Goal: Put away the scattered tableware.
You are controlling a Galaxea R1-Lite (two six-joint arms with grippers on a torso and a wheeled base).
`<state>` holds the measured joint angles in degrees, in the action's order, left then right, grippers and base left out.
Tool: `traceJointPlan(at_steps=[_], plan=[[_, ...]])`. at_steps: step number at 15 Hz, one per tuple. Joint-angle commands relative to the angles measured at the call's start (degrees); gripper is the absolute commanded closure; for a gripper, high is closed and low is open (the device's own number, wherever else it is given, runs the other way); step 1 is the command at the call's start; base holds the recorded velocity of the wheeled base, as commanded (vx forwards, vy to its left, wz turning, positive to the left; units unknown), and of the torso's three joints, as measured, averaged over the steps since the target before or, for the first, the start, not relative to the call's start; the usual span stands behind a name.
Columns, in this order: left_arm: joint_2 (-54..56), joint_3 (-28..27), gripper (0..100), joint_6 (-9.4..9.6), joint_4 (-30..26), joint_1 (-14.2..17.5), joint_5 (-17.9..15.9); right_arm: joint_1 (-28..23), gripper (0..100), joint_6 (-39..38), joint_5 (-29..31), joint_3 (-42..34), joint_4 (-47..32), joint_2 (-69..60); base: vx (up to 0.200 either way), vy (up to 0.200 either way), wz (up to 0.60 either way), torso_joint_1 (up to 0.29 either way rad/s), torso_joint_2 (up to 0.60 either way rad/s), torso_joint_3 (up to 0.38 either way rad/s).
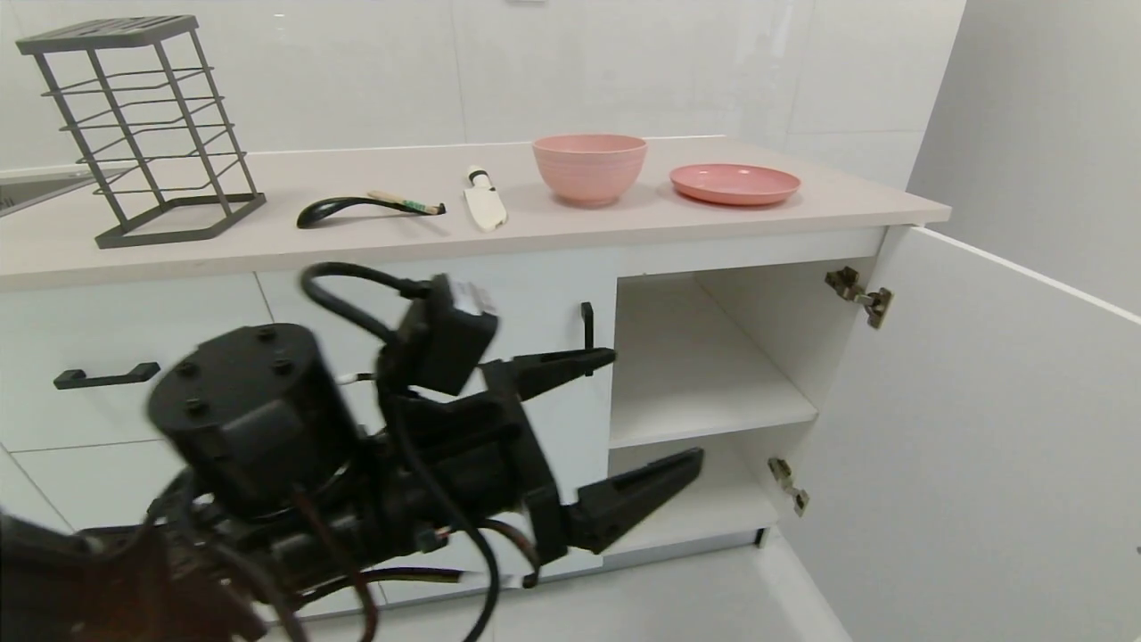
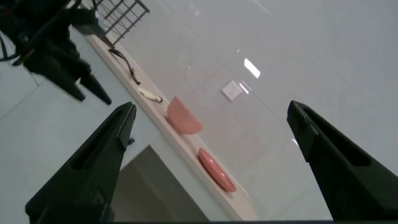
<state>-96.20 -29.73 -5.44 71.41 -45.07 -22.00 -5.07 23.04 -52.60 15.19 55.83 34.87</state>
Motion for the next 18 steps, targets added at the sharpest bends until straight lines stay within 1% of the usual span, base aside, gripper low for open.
traceJointPlan(at_steps=[1, 2, 3, 4, 5, 6, 7, 8, 9, 10, 11, 12, 13, 14, 15, 16, 17, 18], plan=[[18.32, 15.32, 0, -0.28, 1.62, 10.7, 0.38, 1.73, 0, 0.25, -0.04, -3.24, 0.07, -2.26, 0.0, 0.0, 0.0, 0.0, 0.0, 0.0], [21.58, 19.19, 0, -0.19, 3.29, 13.43, 0.3, 1.82, 0, 0.25, 0.04, -4.73, 0.07, -3.49, 0.0, 0.0, 0.0, 0.0, 0.0, 0.0], [28.43, 26.57, 0, -0.19, 6.37, 20.02, 0.3, 1.82, 0, 0.25, 0.22, -8.33, -0.11, -6.39, 0.0, 0.0, 0.0, 0.0, 0.0, 0.0], [34.15, 29.73, 0, -0.1, 5.93, 24.94, 0.3, 1.64, 0, 0.25, 0.48, -10.79, -0.55, -8.23, 0.0, 0.0, 0.0, 0.0, 0.0, 0.0], [40.39, 29.73, 0, -0.54, 4.26, 29.16, 0.38, 1.38, 0, 0.25, 1.63, -12.82, -0.73, -9.2, 0.0, 0.0, 0.0, 0.0, 0.0, 0.0], [44.87, 29.73, 0, -1.24, 3.12, 32.15, 0.47, 1.2, 0, 0.25, 3.38, -14.05, -0.73, -9.38, 0.0, 0.0, 0.0, 0.0, 0.0, 0.0], [56.38, 29.73, 0, -4.41, -2.15, 38.74, 0.47, 0.85, 0, 0.25, 6.46, -15.19, -1.16, -9.64, 0.0, 0.0, 0.0, 0.0, 0.0, 0.0], [66.23, 29.73, 0, -5.37, -10.15, 41.99, 0.3, 0.06, 0, -0.01, 7.16, -15.19, -1.43, -10.52, 0.0, 0.0, 0.0, 0.0, 0.0, 0.0], [77.39, 29.73, 0, -5.2, -22.9, 43.75, 0.3, -1.7, 0, -0.01, 7.78, -15.19, -2.66, -11.4, 0.0, 0.0, 0.0, 0.0, 0.0, 0.0], [88.55, 29.73, 0, -4.85, -37.22, 44.98, 0.3, -3.98, 0, -0.01, 7.87, -15.19, -4.68, -12.98, 0.0, 0.0, 0.0, 0.0, 0.0, 0.0], [96.2, 29.73, 0, -4.32, -48.03, 45.24, 0.3, -4.68, 0, -0.01, 7.87, -15.19, -6.88, -14.91, 0.0, 0.0, 0.0, 0.0, 0.0, 0.0], [95.67, 29.73, 0, -4.06, -50.85, 45.16, 0.47, -3.98, 0, -0.01, 7.78, -15.19, -12.15, -19.4, 0.0, 0.0, 0.0, 0.0, 0.0, 0.0], [96.2, 29.73, 0, -4.93, -48.82, 45.16, 0.38, -0.29, 0, 0.25, 7.6, -15.19, -17.95, -25.99, 0.0, 0.0, 0.0, 0.0, 0.0, 0.0], [96.2, 29.73, 0, -5.11, -50.41, 45.16, 0.56, 4.1, 0, 0.51, 7.69, -15.19, -24.9, -31.7, 0.0, 0.0, 0.0, 0.0, 0.0, 0.0], [96.2, 29.73, 0, -4.76, -53.13, 45.16, 0.47, 5.69, 0, 0.78, 7.6, -15.19, -29.2, -34.87, 0.0, 0.0, 0.0, 0.0, 0.0, 0.0], [96.2, 29.73, 0, -0.98, -59.46, 45.16, 0.91, 5.25, 0, 1.22, 7.87, -15.19, -29.38, -34.87, 0.0, 0.0, 0.0, 0.0, 0.0, 0.0], [96.2, 29.73, 0, -0.98, -59.46, 45.16, 0.91, 5.25, 0, 1.22, 7.87, -15.19, -29.38, -34.87, 0.0, 0.0, 0.0, 0.0, 0.0, 0.0], [96.11, 29.73, 0, 6.49, -65.79, 45.16, 3.37, 5.16, 0, -1.07, 18.5, -15.19, -35.97, -34.87, 0.0, 0.0, 0.0, 0.0, 0.0, 0.0]])
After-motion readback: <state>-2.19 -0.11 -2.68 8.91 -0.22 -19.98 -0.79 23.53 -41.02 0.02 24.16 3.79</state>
